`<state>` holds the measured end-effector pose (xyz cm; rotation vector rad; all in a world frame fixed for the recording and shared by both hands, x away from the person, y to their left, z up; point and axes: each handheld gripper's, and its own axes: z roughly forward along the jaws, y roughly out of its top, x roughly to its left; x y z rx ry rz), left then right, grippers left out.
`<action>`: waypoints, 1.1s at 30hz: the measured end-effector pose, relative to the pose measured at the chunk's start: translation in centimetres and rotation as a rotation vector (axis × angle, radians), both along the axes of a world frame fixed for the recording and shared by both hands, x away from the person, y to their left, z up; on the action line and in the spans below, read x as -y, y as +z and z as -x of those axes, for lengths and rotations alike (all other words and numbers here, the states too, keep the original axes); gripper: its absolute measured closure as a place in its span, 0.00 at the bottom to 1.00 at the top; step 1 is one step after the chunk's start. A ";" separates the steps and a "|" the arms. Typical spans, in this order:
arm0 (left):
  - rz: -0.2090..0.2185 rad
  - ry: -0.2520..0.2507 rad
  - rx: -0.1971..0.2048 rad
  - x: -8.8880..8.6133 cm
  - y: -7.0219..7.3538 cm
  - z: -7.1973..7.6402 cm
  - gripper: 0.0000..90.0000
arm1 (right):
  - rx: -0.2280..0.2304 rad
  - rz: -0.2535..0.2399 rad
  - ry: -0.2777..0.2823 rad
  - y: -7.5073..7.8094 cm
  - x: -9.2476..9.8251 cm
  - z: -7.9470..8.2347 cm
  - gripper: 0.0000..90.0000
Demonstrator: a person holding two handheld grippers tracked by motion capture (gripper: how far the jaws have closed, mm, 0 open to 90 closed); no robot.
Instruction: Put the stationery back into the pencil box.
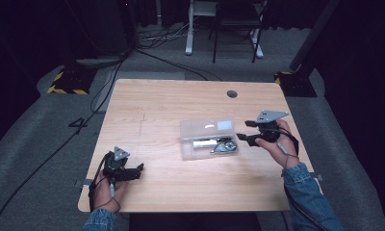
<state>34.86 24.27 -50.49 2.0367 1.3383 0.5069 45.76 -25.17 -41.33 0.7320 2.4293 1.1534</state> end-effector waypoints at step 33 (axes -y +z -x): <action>-0.006 0.003 0.002 -0.3 0.0 -1.1 0.16 | -0.083 -0.032 -0.310 -3.8 11.3 4.1 0.37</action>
